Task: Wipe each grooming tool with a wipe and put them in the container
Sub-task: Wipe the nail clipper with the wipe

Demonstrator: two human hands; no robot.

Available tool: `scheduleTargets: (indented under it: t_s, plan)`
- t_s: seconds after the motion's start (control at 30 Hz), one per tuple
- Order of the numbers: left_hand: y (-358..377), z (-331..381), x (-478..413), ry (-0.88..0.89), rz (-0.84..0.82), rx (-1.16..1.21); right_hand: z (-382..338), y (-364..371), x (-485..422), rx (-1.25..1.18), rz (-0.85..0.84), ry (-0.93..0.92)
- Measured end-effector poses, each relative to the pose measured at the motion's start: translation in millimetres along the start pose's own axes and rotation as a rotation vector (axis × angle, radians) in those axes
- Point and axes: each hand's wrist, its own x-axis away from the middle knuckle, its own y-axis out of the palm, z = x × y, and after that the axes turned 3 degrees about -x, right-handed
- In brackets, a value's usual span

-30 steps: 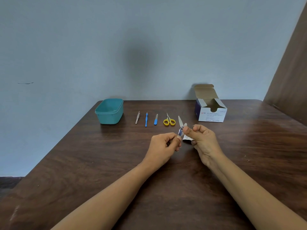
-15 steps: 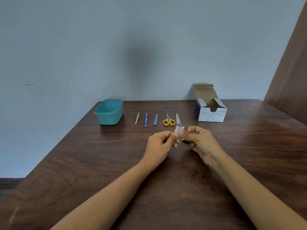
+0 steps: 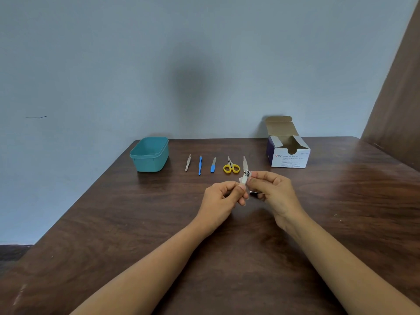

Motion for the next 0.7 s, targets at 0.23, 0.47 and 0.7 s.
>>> scheduleTargets:
  t_s: [0.23, 0.47, 0.7]
  plan:
    - [-0.7, -2.5, -1.1, -0.025, 0.044, -0.012, -2.2, -2.6, -2.8, -0.178, -0.05, 0.128]
    - [-1.3, -3.8, -1.0, 0.02, 0.051, -0.08, -0.3, -2.6, -2.4, -0.156, -0.075, 0.195]
    - [-1.5, -1.9, -0.5, 0.028, 0.059, -0.095, 2.8, -1.8, -2.8, -0.14, -0.076, 0.185]
